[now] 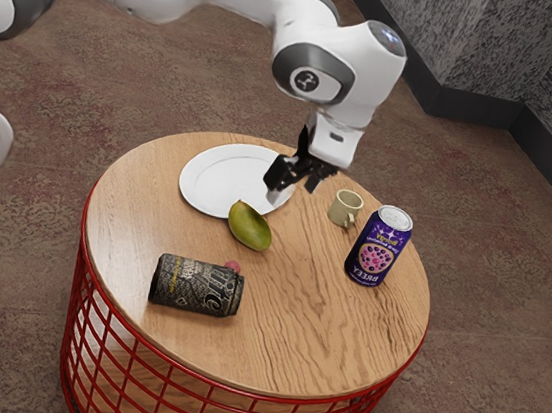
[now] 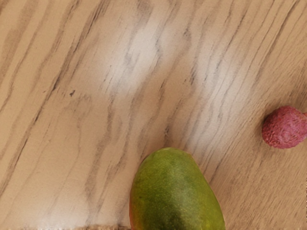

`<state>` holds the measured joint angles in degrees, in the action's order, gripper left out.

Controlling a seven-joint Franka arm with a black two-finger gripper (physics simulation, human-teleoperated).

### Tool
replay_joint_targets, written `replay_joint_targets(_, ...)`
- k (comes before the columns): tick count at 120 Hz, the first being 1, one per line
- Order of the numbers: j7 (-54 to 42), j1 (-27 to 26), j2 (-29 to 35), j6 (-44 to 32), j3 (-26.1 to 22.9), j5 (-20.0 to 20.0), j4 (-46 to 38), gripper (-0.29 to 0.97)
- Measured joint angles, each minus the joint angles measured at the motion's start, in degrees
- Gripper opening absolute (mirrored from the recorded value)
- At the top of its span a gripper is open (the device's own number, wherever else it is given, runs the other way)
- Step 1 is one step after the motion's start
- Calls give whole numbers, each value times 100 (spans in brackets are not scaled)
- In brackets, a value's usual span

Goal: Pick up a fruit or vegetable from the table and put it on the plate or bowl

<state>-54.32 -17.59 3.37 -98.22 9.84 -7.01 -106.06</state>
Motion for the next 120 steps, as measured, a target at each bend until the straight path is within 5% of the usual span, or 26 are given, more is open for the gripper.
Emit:
replay_joint_targets(26, 56, -250, 339, -117, -2, 224, -494, 68)
replay_joint_targets(69, 574, 443, 482, -168, 6, 296, -1003, 68)
replay_joint_targets(120, 891, 419, 382, -367, 1, 382, -1274, 68)
